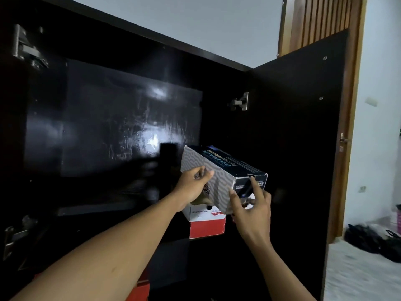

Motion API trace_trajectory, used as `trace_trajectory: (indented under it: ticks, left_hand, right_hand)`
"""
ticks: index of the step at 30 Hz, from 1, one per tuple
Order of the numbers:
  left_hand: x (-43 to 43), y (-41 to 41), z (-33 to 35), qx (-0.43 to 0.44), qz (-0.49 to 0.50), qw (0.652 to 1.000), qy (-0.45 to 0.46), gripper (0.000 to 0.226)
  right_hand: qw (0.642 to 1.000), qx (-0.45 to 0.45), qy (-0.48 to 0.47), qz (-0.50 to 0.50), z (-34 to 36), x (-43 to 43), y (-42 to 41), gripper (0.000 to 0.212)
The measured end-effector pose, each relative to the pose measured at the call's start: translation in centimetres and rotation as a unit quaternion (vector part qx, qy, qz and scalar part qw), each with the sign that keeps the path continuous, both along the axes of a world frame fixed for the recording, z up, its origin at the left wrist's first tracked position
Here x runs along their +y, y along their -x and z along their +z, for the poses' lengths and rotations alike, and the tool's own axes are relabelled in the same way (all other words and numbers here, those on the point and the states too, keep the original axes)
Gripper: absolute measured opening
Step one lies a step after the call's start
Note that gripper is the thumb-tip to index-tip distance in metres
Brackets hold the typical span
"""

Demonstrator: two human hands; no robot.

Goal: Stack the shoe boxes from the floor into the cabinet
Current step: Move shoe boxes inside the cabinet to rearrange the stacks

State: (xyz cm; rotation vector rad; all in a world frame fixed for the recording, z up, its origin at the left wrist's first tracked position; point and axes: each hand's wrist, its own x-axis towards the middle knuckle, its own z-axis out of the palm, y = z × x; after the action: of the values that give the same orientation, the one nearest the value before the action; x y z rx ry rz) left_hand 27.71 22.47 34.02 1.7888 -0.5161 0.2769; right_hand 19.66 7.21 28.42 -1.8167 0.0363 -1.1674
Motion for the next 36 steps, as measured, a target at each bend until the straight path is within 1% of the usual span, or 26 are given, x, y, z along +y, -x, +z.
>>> trace_trajectory:
  ticks: [2,4,5,6,8,11,13,16,19,22,24,27,33,36]
  left_hand:
    - [-0.1,-0.5,-0.3,-0.002,-0.003,1.000,-0.010,0.064]
    - [-0.2,-1.5,-0.6,-0.014,0.012,1.000,-0.025,0.100]
    - [-0.4,-2.1,-0.8,-0.021,0.028,0.999,-0.037,0.111]
    - [-0.5,-2.6,-0.9,-0.033,0.048,0.997,-0.047,0.113]
    - [-0.7,-4.1,-1.2,-0.057,0.091,0.993,-0.057,0.109]
    - [-1.0,-6.3,-1.5,-0.069,0.094,0.992,-0.055,0.105]
    - [-1.3,-8.0,-1.8,-0.082,0.100,0.990,-0.063,0.098]
    - [-1.8,-10.5,-2.4,-0.113,0.120,0.985,-0.057,0.085]
    - [-2.4,-12.3,-2.3,-0.112,0.160,0.980,-0.048,0.074]
    - [-3.2,-13.7,-1.7,-0.117,0.190,0.974,-0.049,0.048]
    - [-3.6,-14.8,-1.6,-0.109,0.200,0.973,-0.048,0.039]
    - [-3.9,-16.1,-1.6,-0.088,0.219,0.971,-0.040,0.035]
    - [-3.9,-17.0,-1.8,-0.090,0.235,0.967,-0.033,0.038]
    - [-4.0,-16.4,-1.4,-0.078,0.237,0.966,-0.065,0.034]
  right_hand:
    - [0.999,-0.012,0.038,0.011,-0.6,0.1,-1.0,0.070]
    - [0.997,-0.026,0.061,0.034,-0.9,0.1,-2.0,0.063]
    - [0.996,-0.030,0.061,0.056,-1.0,0.1,-2.6,0.057]
    - [0.994,-0.032,0.059,0.082,-1.0,0.0,-3.3,0.051]
    - [0.991,-0.038,0.056,0.113,-0.8,-0.4,-4.8,0.042]
    - [0.992,-0.036,0.083,0.087,-0.2,-0.9,-7.3,0.035]
    - [0.992,-0.018,0.101,0.074,0.2,-1.0,-9.1,0.035]
    - [0.988,0.007,0.134,0.079,0.4,-1.2,-11.9,0.040]
    - [0.980,0.033,0.173,0.092,0.2,-1.4,-14.4,0.044]
    - [0.969,0.077,0.214,0.094,-0.3,-2.0,-16.7,0.054]
    - [0.963,0.107,0.232,0.087,-0.5,-2.5,-17.9,0.061]
    - [0.952,0.159,0.252,0.073,-0.6,-2.8,-19.1,0.066]
    - [0.938,0.200,0.281,0.042,-0.9,-2.6,-20.1,0.077]
    - [0.930,0.231,0.274,0.075,-0.2,-2.7,-19.6,0.082]
